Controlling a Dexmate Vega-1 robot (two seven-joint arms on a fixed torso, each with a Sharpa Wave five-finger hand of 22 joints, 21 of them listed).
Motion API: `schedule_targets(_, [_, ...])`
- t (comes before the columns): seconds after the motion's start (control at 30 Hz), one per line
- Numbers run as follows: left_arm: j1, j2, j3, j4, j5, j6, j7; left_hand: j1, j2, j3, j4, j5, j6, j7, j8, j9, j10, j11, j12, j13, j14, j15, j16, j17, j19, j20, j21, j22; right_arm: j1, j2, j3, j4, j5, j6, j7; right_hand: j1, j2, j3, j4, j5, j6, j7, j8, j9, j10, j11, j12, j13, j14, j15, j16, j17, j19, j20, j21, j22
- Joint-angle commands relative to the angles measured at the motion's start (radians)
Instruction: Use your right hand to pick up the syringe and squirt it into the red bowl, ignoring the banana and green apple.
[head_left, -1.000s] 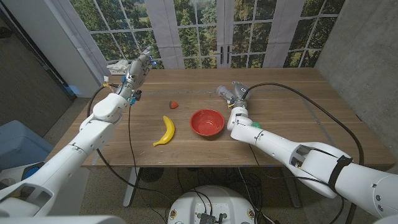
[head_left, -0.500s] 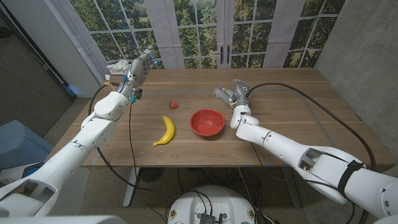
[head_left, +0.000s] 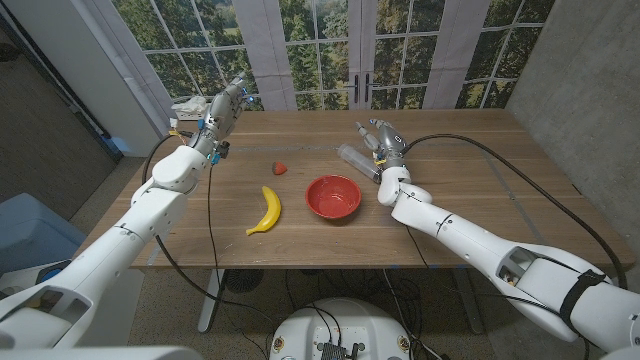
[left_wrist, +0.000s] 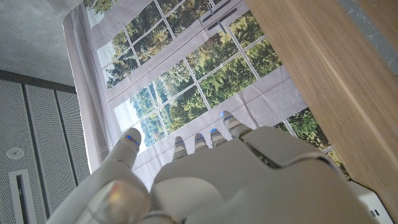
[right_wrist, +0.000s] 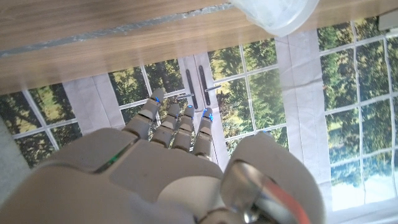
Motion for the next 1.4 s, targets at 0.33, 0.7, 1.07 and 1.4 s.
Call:
schedule_targets(0.33, [-0.015,-0.011,0.014,-0.004,0.012,0.018,0.019,-0.012,0.021,-0.002,0.000,0.001,-0.005,0.018,0.001,0.002,-0.020,-0.005,0.003,0.002,-0.050,-0.062,0.004,0.004,-0.004,-0.010,-0.002,0.004,-0.077,-0.046,0.189,0.021,0.265,0.458,0.196,-0.075,-0.008,0.120,0.012,0.006,-0.020,0.067,-0.008,-0.003,-0.001,0.010,0.005,-0.039,-0.014,-0.059,0.009,-0.035,-0.025,-0.043,-0.040,-0.001])
schedule_targets(0.7, [-0.022,-0.020,0.017,0.002,0.011,0.021,0.024,-0.019,0.043,0.001,0.015,0.005,-0.009,0.028,0.002,0.002,-0.019,-0.002,0.003,0.002,-0.055,-0.065,0.006,0.007,-0.015,-0.008,-0.006,0.004,-0.099,-0.023,0.267,0.060,0.405,0.599,0.289,-0.143,-0.017,0.142,0.002,-0.020,-0.060,0.127,-0.010,-0.006,-0.019,0.030,0.003,-0.070,-0.029,-0.042,0.006,-0.074,-0.017,-0.089,-0.070,-0.004])
schedule_targets(1.07, [-0.008,-0.010,0.014,-0.021,0.002,0.040,0.025,-0.026,0.056,0.001,0.033,0.008,-0.010,0.030,0.003,0.001,-0.019,-0.005,0.003,0.002,-0.060,-0.069,0.006,0.008,-0.028,-0.018,-0.010,0.004,-0.156,-0.028,0.340,0.018,0.549,0.676,0.386,-0.150,-0.013,0.157,-0.001,-0.022,-0.063,0.131,-0.008,-0.007,-0.021,0.029,0.003,-0.077,-0.034,-0.041,0.005,-0.082,-0.016,-0.099,-0.078,-0.005])
schedule_targets(1.4, [0.019,-0.016,0.006,-0.032,-0.058,0.047,-0.008,-0.028,0.056,-0.001,0.040,0.009,-0.009,0.038,0.005,0.001,-0.018,-0.005,0.003,0.002,-0.061,-0.068,0.007,0.008,-0.033,-0.028,-0.011,0.003,-0.221,-0.041,0.402,-0.050,0.644,0.732,0.434,-0.161,-0.017,0.180,-0.005,-0.027,-0.071,0.141,-0.008,-0.007,-0.035,0.040,0.001,-0.088,-0.052,-0.034,0.001,-0.096,-0.025,-0.099,-0.096,-0.006])
